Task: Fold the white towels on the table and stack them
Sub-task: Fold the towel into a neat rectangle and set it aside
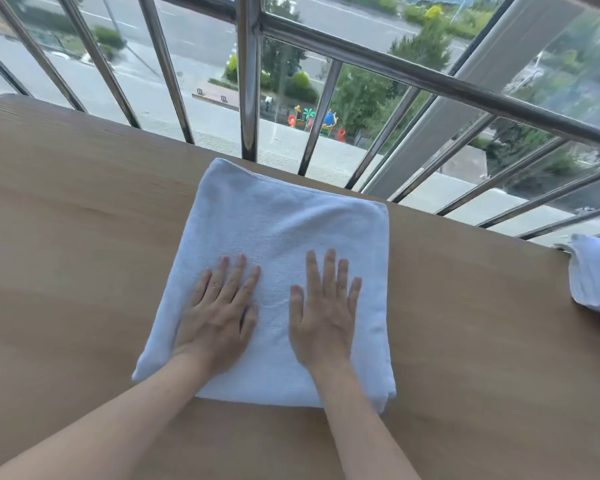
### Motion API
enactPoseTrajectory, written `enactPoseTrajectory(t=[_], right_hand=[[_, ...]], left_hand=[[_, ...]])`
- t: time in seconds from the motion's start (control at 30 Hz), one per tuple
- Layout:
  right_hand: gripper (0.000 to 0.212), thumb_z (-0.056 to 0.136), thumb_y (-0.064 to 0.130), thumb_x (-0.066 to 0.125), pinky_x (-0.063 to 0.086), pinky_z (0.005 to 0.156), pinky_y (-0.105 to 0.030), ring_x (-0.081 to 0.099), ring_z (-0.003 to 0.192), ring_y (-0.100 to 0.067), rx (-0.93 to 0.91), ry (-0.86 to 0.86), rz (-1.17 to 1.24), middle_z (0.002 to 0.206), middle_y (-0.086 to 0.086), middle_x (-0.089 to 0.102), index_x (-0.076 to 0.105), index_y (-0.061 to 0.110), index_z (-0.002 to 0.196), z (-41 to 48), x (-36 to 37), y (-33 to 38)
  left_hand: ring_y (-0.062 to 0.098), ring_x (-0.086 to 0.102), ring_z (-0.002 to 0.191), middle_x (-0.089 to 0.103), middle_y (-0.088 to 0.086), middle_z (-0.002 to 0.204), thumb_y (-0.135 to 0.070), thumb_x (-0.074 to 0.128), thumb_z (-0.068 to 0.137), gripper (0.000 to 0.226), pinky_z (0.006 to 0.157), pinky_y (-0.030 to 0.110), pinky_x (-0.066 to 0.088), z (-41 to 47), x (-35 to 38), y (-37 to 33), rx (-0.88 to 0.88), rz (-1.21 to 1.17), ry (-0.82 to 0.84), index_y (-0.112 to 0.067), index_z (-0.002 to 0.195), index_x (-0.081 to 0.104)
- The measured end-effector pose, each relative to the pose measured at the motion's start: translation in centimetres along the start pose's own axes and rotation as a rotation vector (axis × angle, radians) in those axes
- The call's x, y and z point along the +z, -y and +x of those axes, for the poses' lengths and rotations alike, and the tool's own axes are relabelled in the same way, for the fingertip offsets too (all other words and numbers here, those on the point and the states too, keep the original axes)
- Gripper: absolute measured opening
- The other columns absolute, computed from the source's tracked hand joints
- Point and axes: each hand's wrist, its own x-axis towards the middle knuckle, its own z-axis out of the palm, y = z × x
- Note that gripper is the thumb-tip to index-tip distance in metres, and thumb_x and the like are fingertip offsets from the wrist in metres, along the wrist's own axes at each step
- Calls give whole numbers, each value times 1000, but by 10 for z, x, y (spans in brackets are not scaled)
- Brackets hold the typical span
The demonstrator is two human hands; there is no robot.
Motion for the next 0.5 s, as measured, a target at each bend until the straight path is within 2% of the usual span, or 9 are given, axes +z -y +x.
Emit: enactPoseTrajectory(t=[0.07, 0.1, 0.17, 0.23, 0.37, 0.5], right_hand=[[59, 103, 47, 20, -9, 123, -47, -11, 154, -18, 30, 36, -30, 167, 4, -10, 6, 35, 159, -41, 20, 20], [59, 103, 47, 21, -6, 123, -48, -9, 154, -19, 83, 51, -57, 167, 3, -10, 6, 34, 159, -53, 27, 24], [60, 102, 46, 21, 1, 123, -50, -4, 154, -21, 159, 37, -98, 167, -1, -3, 11, 32, 159, -60, 33, 25], [61, 100, 44, 24, 6, 123, -51, 3, 154, -23, 190, 5, -120, 167, -3, 6, 19, 28, 159, -57, 33, 27], [70, 94, 40, 37, 14, 121, -53, 13, 153, -25, 210, -21, -138, 166, -6, 15, 23, 13, 158, -54, 37, 33], [75, 88, 39, 43, 19, 119, -55, 19, 152, -26, 198, -64, -135, 164, -8, 23, 30, 11, 156, -53, 38, 31]], left_hand=[[27, 6, 154, 13, 0, 166, -39, 15, 101, 59, 124, 45, 2, -5, -2, 2, 50, -39, 19, -20, 157, 19], [27, 11, 153, 18, 0, 165, -36, 18, 103, 57, 123, 44, 4, -8, -2, 2, 119, -55, 19, -18, 157, 25], [28, 23, 150, 31, 1, 160, -30, 28, 103, 52, 122, 42, 12, -13, -2, 4, 338, -54, 32, -15, 152, 39], [26, 27, 149, 35, 2, 159, -27, 33, 102, 51, 121, 40, 16, -7, -2, 9, 533, -13, 50, -14, 151, 41], [18, 9, 154, 17, -6, 165, -32, 29, 103, 57, 125, 40, 6, 51, -8, 21, 713, 62, 161, -24, 158, 21], [12, -8, 154, 2, -14, 166, -38, 15, 105, 55, 125, 36, -5, 122, -8, 18, 718, 95, 178, -35, 159, 8]])
